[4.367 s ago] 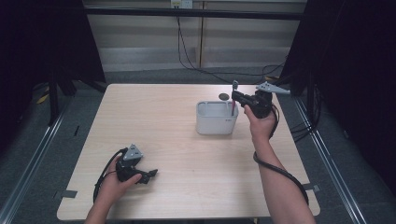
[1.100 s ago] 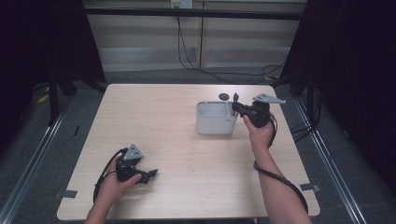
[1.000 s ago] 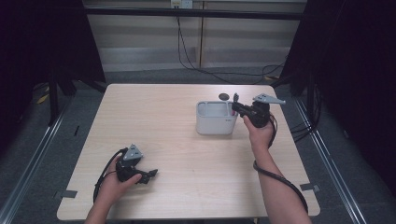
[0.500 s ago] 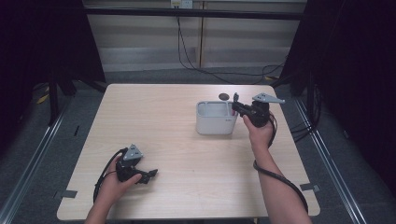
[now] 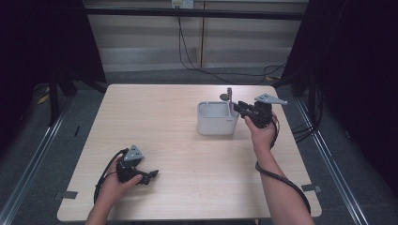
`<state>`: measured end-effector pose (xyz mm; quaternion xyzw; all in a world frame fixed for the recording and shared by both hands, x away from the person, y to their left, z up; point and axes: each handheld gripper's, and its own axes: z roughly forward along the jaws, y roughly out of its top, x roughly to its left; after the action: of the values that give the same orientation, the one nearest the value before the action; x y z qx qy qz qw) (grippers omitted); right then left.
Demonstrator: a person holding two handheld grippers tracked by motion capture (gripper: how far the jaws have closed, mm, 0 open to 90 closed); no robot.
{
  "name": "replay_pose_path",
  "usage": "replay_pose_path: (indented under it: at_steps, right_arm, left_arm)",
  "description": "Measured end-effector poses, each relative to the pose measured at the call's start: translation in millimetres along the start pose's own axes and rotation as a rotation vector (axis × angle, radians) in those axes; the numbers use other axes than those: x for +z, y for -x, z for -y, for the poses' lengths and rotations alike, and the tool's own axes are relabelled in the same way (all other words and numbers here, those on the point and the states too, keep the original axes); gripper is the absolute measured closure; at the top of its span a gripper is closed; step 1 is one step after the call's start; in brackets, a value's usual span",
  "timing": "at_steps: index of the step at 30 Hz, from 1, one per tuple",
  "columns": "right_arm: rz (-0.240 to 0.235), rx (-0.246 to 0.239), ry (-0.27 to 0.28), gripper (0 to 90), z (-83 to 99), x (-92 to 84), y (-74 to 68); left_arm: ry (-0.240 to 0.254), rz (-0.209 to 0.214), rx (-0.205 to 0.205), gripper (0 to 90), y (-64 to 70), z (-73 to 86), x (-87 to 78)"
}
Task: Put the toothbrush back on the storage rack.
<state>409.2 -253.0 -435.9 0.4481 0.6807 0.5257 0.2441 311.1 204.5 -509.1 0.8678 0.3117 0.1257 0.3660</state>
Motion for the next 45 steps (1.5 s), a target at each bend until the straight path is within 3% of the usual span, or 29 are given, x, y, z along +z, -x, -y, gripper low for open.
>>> replay_pose_path:
  at_steps: [11,23,32,45]
  right_arm:
    - [0.014,0.002,-0.012,48.0,-3.0,-4.8,-1.4]
    - [-0.003,0.005,-0.032,31.8,-4.2,-11.0,-2.0]
    - [-0.007,0.004,-0.06,23.5,-7.2,-16.2,-3.0]
    - [-0.015,-0.026,-0.097,20.4,-7.8,-25.1,-11.9]
  left_arm:
    - [0.0,0.0,0.0,9.4,0.0,0.0,0.0]
    - [-0.002,-0.002,0.0,9.4,0.0,-0.1,-0.1]
    - [0.0,0.0,-0.001,9.4,0.0,0.0,0.0]
    - [0.002,-0.002,0.0,9.4,0.0,0.0,0.1]
